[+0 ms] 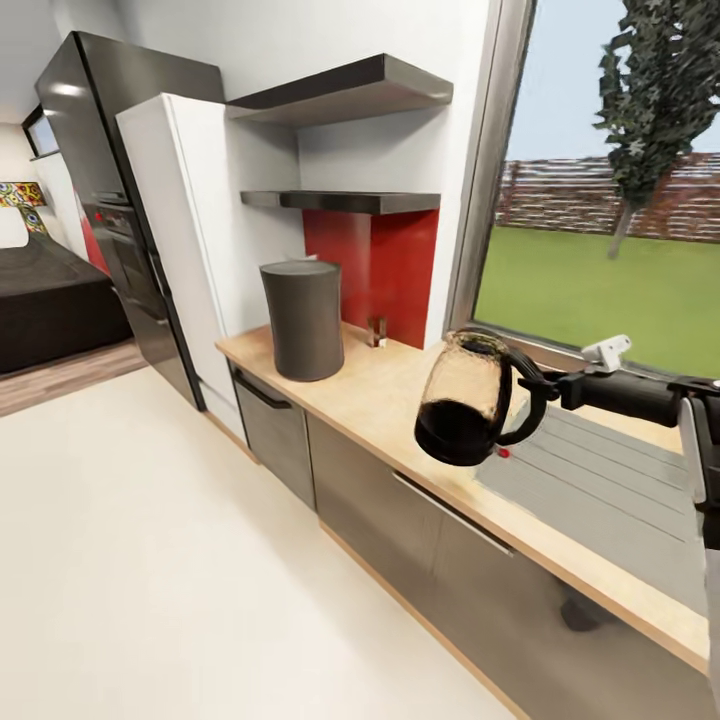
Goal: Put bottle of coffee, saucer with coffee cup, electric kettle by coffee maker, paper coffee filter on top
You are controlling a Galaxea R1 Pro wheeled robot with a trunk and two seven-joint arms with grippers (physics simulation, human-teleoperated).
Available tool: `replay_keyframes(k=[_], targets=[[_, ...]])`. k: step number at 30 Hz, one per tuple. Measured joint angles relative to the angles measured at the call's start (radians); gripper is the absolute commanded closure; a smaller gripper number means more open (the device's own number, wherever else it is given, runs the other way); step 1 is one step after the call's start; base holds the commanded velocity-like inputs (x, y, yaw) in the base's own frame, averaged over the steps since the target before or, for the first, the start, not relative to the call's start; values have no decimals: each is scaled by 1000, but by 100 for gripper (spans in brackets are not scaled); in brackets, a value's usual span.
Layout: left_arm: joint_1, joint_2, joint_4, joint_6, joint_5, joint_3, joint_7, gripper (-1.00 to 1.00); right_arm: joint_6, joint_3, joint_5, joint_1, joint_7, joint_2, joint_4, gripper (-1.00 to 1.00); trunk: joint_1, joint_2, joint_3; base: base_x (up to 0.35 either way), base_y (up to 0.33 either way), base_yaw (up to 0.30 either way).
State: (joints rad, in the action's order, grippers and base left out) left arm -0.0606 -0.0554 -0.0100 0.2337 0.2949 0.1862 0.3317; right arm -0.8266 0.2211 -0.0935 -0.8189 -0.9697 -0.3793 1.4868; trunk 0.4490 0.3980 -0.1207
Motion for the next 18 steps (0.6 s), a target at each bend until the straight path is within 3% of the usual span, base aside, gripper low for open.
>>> replay_keyframes(k=[7,18], targets=[[0,0,0,0,0,0,0,-100,0,0,-106,0,0,19,-3,100,0,0,0,276,240,0],[0,0,0,1,-1,0,-1,-100,4,0,-122,0,0,27,-58,100,0,0,0,259,246,0]])
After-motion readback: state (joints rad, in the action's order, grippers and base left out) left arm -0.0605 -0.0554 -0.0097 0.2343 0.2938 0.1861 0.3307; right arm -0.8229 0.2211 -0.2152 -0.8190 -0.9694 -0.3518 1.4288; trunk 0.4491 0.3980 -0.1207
